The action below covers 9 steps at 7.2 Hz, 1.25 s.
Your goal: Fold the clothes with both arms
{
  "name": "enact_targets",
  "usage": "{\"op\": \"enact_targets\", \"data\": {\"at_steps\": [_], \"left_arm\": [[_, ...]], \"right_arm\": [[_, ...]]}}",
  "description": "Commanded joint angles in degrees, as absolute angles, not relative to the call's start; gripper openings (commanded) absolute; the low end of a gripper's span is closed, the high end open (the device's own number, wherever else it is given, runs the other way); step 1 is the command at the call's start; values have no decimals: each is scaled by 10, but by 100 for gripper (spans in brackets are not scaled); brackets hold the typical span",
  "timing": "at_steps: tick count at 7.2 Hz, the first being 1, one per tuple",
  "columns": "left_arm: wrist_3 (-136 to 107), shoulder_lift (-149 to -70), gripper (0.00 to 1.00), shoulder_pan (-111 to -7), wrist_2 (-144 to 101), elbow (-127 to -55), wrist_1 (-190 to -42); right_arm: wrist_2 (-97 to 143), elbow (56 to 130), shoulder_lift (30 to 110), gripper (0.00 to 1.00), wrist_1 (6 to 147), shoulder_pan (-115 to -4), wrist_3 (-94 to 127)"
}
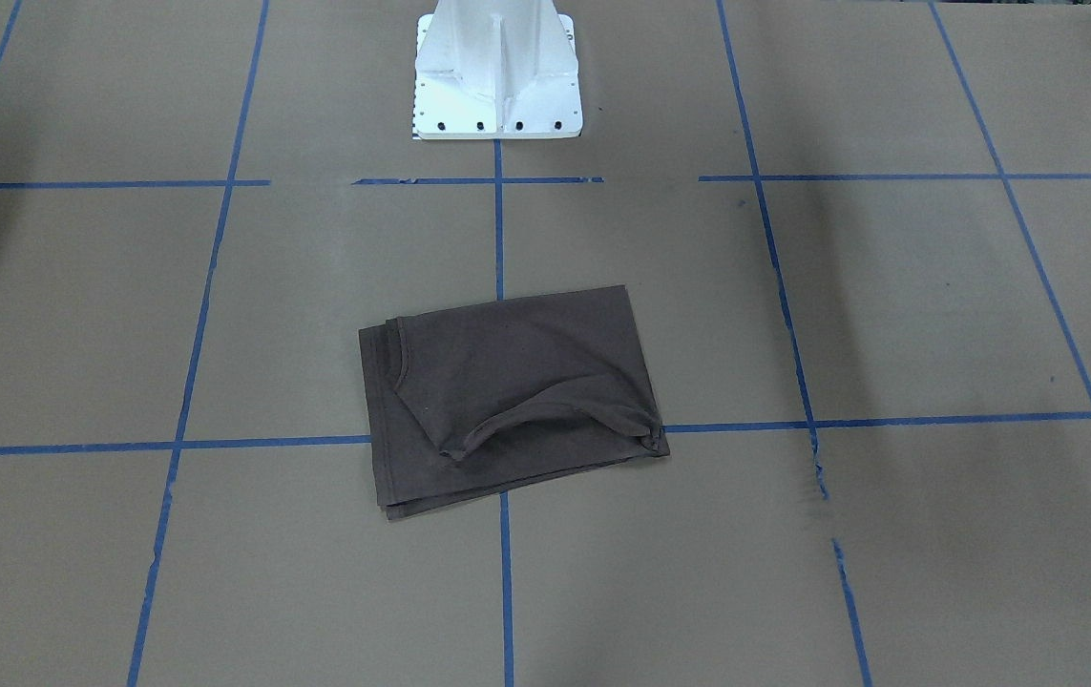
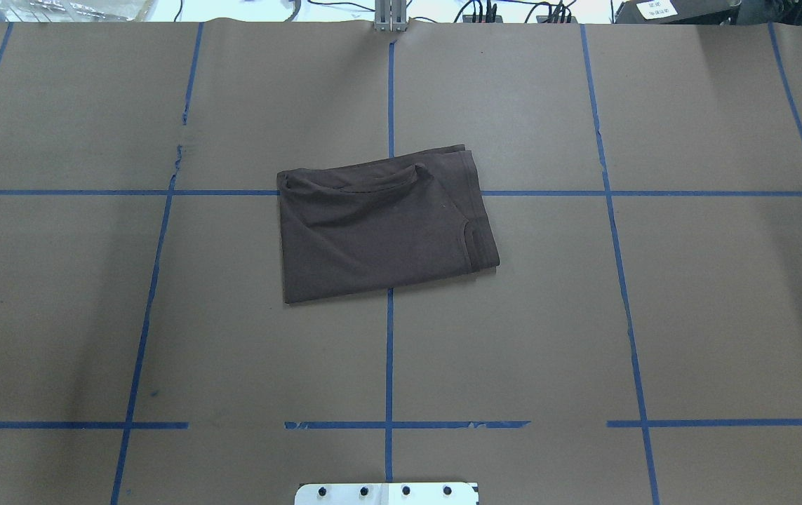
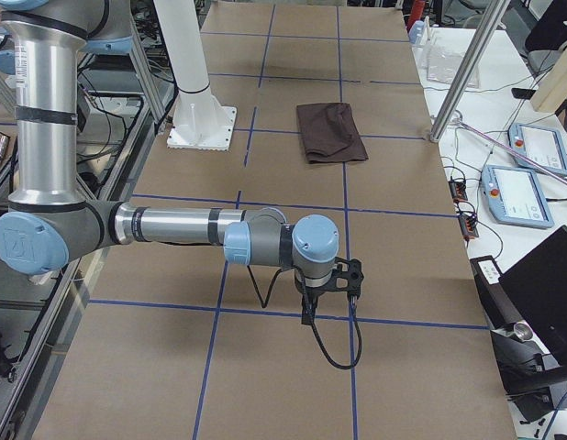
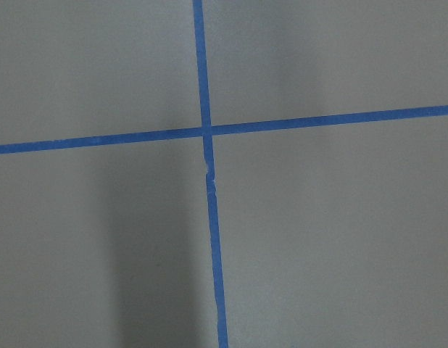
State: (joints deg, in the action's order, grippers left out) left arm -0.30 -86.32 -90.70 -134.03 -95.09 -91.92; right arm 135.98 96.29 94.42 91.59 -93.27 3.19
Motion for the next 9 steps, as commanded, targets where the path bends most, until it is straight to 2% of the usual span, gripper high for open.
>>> {"op": "enact_targets", "data": {"at_steps": [1,9], "left_arm": [[-7,-863,100,-907,-1340,-951,-918],[-7,-864,100,-907,-1340,-951,-917]], "right_arm": [[1361,963,943,100,916,-933,32],[1368,964,943,100,916,-933,26]]}}
